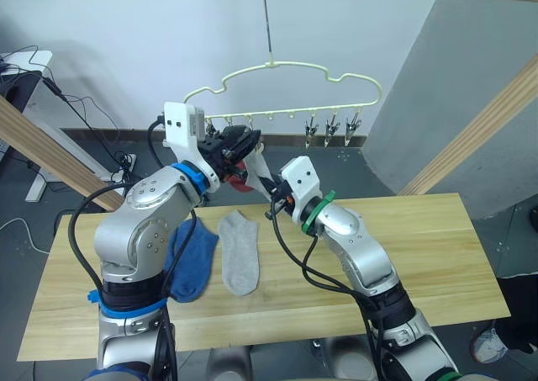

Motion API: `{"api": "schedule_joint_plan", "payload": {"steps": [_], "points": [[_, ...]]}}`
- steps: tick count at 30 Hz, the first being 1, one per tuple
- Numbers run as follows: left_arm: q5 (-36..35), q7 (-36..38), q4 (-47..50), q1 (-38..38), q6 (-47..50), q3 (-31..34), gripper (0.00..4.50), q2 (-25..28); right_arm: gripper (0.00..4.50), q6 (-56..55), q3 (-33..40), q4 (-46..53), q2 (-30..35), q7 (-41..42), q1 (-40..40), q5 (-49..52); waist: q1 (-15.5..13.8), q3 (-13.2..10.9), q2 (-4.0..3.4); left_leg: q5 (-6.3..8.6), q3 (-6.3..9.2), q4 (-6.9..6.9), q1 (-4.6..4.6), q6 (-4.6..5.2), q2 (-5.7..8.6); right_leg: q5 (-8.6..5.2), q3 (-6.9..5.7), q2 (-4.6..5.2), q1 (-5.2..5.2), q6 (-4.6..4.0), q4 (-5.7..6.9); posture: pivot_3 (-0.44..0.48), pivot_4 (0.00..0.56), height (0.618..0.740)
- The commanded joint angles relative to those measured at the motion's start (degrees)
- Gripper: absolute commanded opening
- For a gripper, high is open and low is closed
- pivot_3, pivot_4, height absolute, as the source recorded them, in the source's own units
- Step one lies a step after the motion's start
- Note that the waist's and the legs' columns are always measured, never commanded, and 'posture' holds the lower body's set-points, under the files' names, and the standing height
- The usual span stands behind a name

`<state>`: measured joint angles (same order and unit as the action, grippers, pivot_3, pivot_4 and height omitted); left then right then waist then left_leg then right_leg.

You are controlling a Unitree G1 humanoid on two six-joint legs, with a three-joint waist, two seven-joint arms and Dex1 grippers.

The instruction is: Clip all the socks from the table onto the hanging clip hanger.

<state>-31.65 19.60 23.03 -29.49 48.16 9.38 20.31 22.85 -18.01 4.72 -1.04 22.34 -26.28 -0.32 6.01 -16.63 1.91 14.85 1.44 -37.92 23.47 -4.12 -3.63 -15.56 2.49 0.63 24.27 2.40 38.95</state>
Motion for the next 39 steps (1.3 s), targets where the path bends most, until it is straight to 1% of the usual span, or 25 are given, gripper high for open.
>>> {"api": "schedule_joint_plan", "payload": {"steps": [1, 2, 4, 5, 8, 10, 14, 16, 18, 20, 21, 23, 25, 27, 28, 30, 32, 37, 39], "points": [[-1.38, 0.65, 3.59, 0.73, -0.72, 0.50, 2.42, 0.98, 0.00, -0.31, 0.40, 1.26, -1.34, 0.02, -0.92, 1.72, -0.04, 0.00, 0.00, 0.00, 0.00, 0.00, 0.00, 0.00, 0.00, 0.00, 0.00, 0.00, 0.00, 0.00, 0.00, -0.151, 0.273, 0.740], [-1.40, 0.64, 3.69, 0.84, -0.66, 0.47, 2.42, 1.06, 0.00, -0.10, 0.51, 1.27, -1.43, 0.01, -0.89, 1.85, -0.11, 0.00, 0.00, 0.00, 0.00, 0.00, 0.00, 0.00, 0.00, 0.00, 0.00, 0.00, 0.00, 0.00, 0.00, -0.151, 0.273, 0.740], [-0.55, 0.55, 4.13, 1.56, -0.87, 0.14, 2.44, 1.70, 0.55, 0.67, 0.34, 1.06, -1.14, -0.08, -1.03, 1.70, -0.19, 0.00, 0.00, 0.00, 0.00, 0.00, 0.00, 0.00, 0.00, 0.00, 0.00, 0.00, 0.00, 0.00, 0.00, -0.148, 0.272, 0.740], [-0.38, 0.54, 4.40, 1.96, -0.95, 0.07, 2.44, 1.93, 0.72, 1.28, 0.09, 0.90, -0.89, 0.12, -1.12, 1.70, -0.19, 0.00, 0.00, 0.00, 0.00, 0.00, 0.00, 0.00, 0.00, 0.00, 0.00, 0.00, 0.00, 0.00, 0.00, -0.148, 0.272, 0.740], [0.35, 1.10, 5.49, 3.42, -1.90, -0.59, 2.44, 3.05, 1.69, 2.80, -0.95, 0.76, 0.55, 0.05, -1.23, 0.25, -0.29, 0.00, 0.00, 0.00, 0.00, 0.00, -0.01, 0.00, 0.00, 0.00, 0.00, 0.00, 0.00, 0.00, 0.02, -0.146, 0.272, 0.740], [0.65, 1.03, 6.07, 4.17, -2.43, -0.87, 2.44, 3.33, 1.69, 3.49, -1.30, 1.30, 1.92, -0.22, -0.92, -0.87, -0.44, 0.00, 0.00, 0.00, 0.00, 0.00, -0.01, 0.00, 0.00, 0.00, 0.00, 0.01, 0.00, 0.00, 0.01, -0.144, 0.272, 0.740], [-0.38, 3.79, 8.63, 8.13, -4.01, -0.27, 2.44, 5.12, 1.69, 5.92, -0.70, 8.42, 5.98, 1.27, 3.54, -0.14, -0.86, 0.00, -0.01, 0.00, -0.02, 0.02, 0.00, 0.00, 0.01, 0.00, 0.01, 0.02, 0.02, 0.00, -0.01, -0.146, 0.273, 0.740], [0.09, 5.61, 9.19, 9.78, -4.96, -0.47, 2.44, 7.18, 1.69, 7.35, -0.92, 12.63, 8.39, 2.32, 5.93, 0.26, -0.92, 0.00, -0.01, 0.00, -0.02, 0.03, 0.00, -0.01, 0.01, 0.00, 0.01, 0.02, 0.02, 0.00, -0.02, -0.145, 0.273, 0.740], [-0.03, 9.41, 9.36, 11.46, -6.11, 0.18, 2.44, 10.54, 1.69, 8.50, -1.00, 19.97, 13.47, 4.82, 9.95, 0.20, -0.93, -0.01, -0.02, 0.00, -0.01, 0.02, 0.00, -0.01, 0.00, 0.00, 0.01, 0.02, 0.02, 0.00, 0.01, -0.143, 0.275, 0.740], [-0.84, 12.86, 9.51, 12.59, -7.41, 0.60, 2.44, 13.14, 1.69, 9.31, -0.24, 24.83, 16.80, 6.34, 12.33, 0.72, -0.98, -0.01, -0.02, 0.00, -0.01, 0.04, 0.00, -0.01, 0.00, -0.01, 0.00, 0.01, 0.03, 0.00, 0.00, -0.142, 0.275, 0.740], [-2.61, 15.87, 10.05, 13.51, -8.20, 1.21, 2.44, 14.42, 1.69, 9.69, 0.90, 27.25, 17.91, 6.59, 13.35, 1.34, -1.01, -0.01, -0.02, 0.00, -0.02, 0.03, 0.00, -0.01, 0.00, -0.01, 0.01, 0.01, 0.03, 0.00, 0.00, -0.142, 0.275, 0.740], [-4.70, 19.28, 10.47, 14.50, -9.28, 1.79, 2.44, 15.73, 1.69, 10.26, 2.29, 29.83, 19.20, 6.77, 14.37, 2.29, -0.96, -0.01, -0.02, 0.00, -0.06, 0.01, -0.01, -0.01, 0.00, -0.01, 0.04, 0.01, 0.03, 0.01, 0.00, -0.141, 0.276, 0.740], [-6.15, 25.58, 10.82, 15.27, -11.33, 2.28, 2.44, 19.16, 1.69, 11.06, 4.84, 32.41, 18.39, 3.37, 13.73, 1.16, -0.91, -0.01, -0.02, 0.00, -0.06, 0.01, -0.03, -0.01, -0.02, -0.02, 0.03, -0.02, 0.03, 0.02, 0.01, -0.141, 0.279, 0.740], [-6.85, 28.82, 10.17, 14.58, -12.38, 2.16, 2.44, 21.38, 1.69, 13.20, 6.23, 33.86, 17.83, 1.54, 12.31, 0.92, -0.93, -0.04, -0.06, 0.00, -0.02, 0.03, -0.04, -0.01, -0.09, -0.02, 0.03, -0.13, 0.05, 0.03, 0.02, -0.143, 0.284, 0.740], [-7.29, 29.46, 9.71, 14.12, -12.49, 2.04, 2.44, 21.95, 1.69, 14.61, 6.49, 34.31, 17.64, 1.48, 11.71, 1.57, -0.95, -0.04, -0.07, 0.00, -0.01, 0.03, -0.06, -0.01, -0.09, -0.09, 0.03, -0.13, 0.05, 0.13, 0.05, -0.143, 0.284, 0.740], [-8.40, 30.64, 8.42, 11.99, -12.35, 1.80, 2.44, 22.89, 1.69, 18.18, 8.08, 34.42, 13.74, -1.49, 9.07, 3.17, -0.98, -0.05, -0.05, -0.01, -0.03, 0.02, -0.06, -0.01, -0.08, -0.12, 0.05, -0.12, 0.04, 0.19, 0.04, -0.148, 0.291, 0.740], [-9.14, 31.43, 7.44, 10.22, -11.90, 1.58, 2.44, 23.31, 1.69, 20.23, 9.46, 33.59, 9.78, -5.64, 6.54, 2.74, -0.97, -0.08, -0.09, -0.01, -0.02, 0.00, -0.05, -0.01, -0.08, -0.11, 0.06, -0.15, 0.06, 0.18, 0.03, -0.150, 0.293, 0.740], [-7.92, 31.82, 5.71, 7.51, -13.32, -0.06, 2.44, 22.57, 1.69, 22.64, 9.96, 30.79, 6.55, -7.92, 3.50, 3.16, -0.95, -0.10, -0.13, 0.00, -0.06, 0.01, -0.03, -0.01, -0.08, 0.01, 0.11, -0.15, 0.06, -0.05, -0.01, -0.154, 0.296, 0.740], [-5.81, 31.73, 5.70, 7.72, -16.06, -0.51, 2.44, 22.28, 1.69, 22.89, 10.11, 29.58, 5.54, -8.94, 3.01, 3.12, -0.97, -0.10, -0.13, 0.00, -0.06, 0.03, 0.00, 0.00, -0.08, 0.01, 0.10, -0.14, 0.09, -0.06, -0.04, -0.150, 0.293, 0.740]]}}
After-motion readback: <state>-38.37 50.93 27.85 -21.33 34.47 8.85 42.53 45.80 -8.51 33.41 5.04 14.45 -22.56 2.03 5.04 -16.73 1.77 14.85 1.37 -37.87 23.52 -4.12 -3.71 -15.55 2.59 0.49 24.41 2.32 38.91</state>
